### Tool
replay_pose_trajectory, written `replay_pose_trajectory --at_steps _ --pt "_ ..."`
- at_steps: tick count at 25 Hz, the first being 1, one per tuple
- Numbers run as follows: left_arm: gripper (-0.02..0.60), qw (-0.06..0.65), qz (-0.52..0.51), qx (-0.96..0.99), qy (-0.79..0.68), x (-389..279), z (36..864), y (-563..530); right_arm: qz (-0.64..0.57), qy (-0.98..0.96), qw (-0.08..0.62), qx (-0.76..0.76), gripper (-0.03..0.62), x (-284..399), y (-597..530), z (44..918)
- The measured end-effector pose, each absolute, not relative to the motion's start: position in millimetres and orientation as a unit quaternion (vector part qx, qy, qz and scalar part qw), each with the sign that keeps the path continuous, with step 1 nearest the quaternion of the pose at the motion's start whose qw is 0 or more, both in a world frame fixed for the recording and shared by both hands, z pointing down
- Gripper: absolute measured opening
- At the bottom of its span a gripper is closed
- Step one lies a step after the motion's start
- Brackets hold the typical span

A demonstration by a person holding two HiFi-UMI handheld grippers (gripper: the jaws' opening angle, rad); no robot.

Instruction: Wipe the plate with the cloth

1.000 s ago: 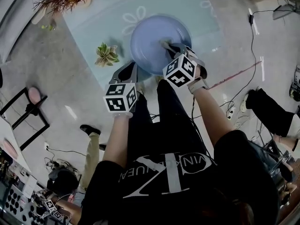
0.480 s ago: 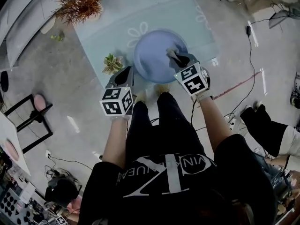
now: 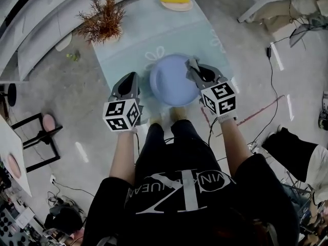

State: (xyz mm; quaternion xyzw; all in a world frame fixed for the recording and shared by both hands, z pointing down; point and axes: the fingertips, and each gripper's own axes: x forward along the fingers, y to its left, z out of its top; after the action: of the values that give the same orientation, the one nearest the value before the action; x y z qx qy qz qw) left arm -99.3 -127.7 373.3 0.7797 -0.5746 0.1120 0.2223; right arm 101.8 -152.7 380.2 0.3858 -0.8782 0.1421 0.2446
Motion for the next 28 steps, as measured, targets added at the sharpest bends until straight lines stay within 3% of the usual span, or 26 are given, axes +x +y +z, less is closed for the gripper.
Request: replay_pose_trajectory --at_steps 9,28 --pt "0.0 0.131 0.079 0.785 -0.6 -104.0 295.3 -134.4 0.121 -0.894 0.146 0.405 0.037 110.5 -165.1 301.3" --pt "0.0 0.032 0.003 0.765 -0.643 -117.1 197.1 -130.5 0.063 -0.905 0.073 0.415 0.038 126.0 -172.3 223.6"
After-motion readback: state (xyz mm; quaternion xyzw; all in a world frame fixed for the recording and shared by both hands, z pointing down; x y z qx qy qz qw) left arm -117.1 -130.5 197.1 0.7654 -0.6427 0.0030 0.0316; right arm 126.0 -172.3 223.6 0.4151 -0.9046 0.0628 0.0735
